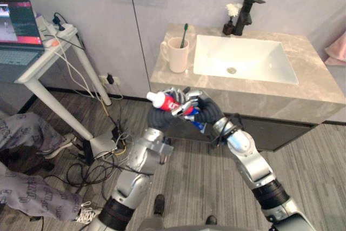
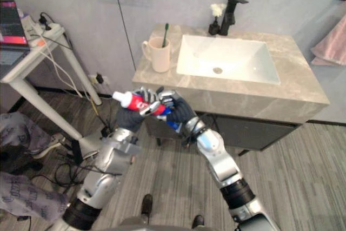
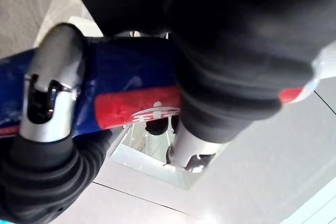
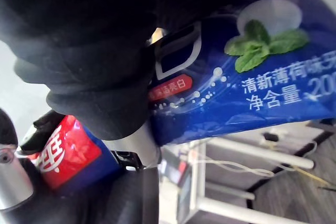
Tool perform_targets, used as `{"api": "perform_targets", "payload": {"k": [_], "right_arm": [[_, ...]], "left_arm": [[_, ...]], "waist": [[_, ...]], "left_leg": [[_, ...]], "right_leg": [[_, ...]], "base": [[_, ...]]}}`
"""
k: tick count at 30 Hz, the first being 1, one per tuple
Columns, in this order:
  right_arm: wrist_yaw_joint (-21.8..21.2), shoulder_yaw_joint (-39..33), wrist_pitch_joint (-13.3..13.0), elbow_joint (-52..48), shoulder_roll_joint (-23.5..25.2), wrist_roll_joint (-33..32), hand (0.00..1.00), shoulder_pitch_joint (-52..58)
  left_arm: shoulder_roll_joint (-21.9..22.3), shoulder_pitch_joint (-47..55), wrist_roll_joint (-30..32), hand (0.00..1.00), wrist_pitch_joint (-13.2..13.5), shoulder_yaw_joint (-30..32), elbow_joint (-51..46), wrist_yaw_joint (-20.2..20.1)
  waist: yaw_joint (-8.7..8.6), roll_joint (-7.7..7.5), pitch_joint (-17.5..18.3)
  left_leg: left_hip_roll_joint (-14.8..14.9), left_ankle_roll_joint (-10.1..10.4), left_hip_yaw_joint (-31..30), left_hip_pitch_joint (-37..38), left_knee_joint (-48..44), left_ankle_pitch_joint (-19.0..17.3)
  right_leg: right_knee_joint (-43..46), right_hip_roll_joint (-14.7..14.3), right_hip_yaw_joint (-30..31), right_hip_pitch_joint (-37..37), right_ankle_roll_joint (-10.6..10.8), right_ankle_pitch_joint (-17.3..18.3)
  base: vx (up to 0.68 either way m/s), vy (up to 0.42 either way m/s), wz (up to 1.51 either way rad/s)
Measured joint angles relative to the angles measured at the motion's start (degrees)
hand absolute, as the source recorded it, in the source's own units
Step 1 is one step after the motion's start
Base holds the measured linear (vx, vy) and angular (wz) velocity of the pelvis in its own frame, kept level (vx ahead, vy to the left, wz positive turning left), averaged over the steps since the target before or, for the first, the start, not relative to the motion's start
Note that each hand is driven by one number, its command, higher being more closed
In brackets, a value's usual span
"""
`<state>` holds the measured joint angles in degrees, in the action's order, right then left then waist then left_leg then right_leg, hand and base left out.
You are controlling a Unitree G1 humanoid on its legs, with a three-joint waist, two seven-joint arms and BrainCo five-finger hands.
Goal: Organize washtable
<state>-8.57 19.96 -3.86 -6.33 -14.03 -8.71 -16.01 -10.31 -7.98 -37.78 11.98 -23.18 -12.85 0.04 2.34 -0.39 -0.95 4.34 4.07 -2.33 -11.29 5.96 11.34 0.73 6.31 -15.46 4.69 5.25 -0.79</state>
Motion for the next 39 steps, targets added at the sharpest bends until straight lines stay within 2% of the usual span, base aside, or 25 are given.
{"api": "perform_targets", "payload": {"k": [14,15,21,27,33,39], "right_arm": [[0.9,-1.3,0.0,-1.8,2.1,-1.0,1.0,0.0],[0.9,-1.2,0.0,-1.8,2.5,-1.0,0.0,0.0],[-0.3,-1.1,0.0,-2.1,3.0,-4.3,0.0,0.0],[-0.6,-2.1,-0.1,-3.6,3.1,-6.8,0.0,0.0],[-0.1,-6.7,-3.4,-6.4,4.1,-9.1,0.0,0.0],[1.0,-9.7,-4.1,-6.4,4.7,-9.2,0.0,0.1]], "left_arm": [[2.4,-3.5,1.5,1.0,1.2,1.5,0.4,1.5],[2.4,-3.5,2.0,1.0,1.6,1.6,0.4,1.6],[3.4,-3.9,2.5,1.0,2.0,5.8,0.4,4.1],[3.4,-4.6,2.6,1.0,2.1,6.1,0.4,4.3],[3.4,-4.4,2.6,1.0,0.6,9.0,3.0,5.4],[3.5,-4.4,2.6,1.0,0.2,10.0,3.2,5.4]], "waist": [[0.12,-0.59,0.0],[0.11,-0.82,0.0],[0.01,-1.39,0.0],[0.03,-2.41,0.0],[-0.11,-2.43,0.0],[-0.31,-2.43,0.0]], "left_leg": [[0.3,-0.2,0.8,0.3,0.0,0.1],[0.4,0.0,1.0,0.4,0.0,0.0],[0.5,0.0,1.3,0.4,0.0,0.0],[0.4,-0.1,1.3,0.4,0.0,0.0],[0.5,-0.2,1.4,0.9,0.0,0.2],[0.5,0.0,1.3,1.1,0.0,0.0]], "right_leg": [[0.3,-0.1,0.8,0.3,0.1,-0.4],[0.4,-0.2,1.0,0.3,0.1,-0.3],[0.4,-0.3,1.3,0.6,0.2,-0.2],[0.4,-0.2,1.3,0.5,0.3,-0.2],[1.1,-0.2,1.4,0.4,0.2,-0.1],[1.0,-0.2,1.3,0.1,-0.1,0.1]], "base": [[0.01,-0.014,-0.03],[-0.02,-0.018,-0.09],[-0.01,-0.013,-0.04],[0.0,0.0,0.0],[0.0,0.0,0.0],[0.0,0.0,0.0]]}}
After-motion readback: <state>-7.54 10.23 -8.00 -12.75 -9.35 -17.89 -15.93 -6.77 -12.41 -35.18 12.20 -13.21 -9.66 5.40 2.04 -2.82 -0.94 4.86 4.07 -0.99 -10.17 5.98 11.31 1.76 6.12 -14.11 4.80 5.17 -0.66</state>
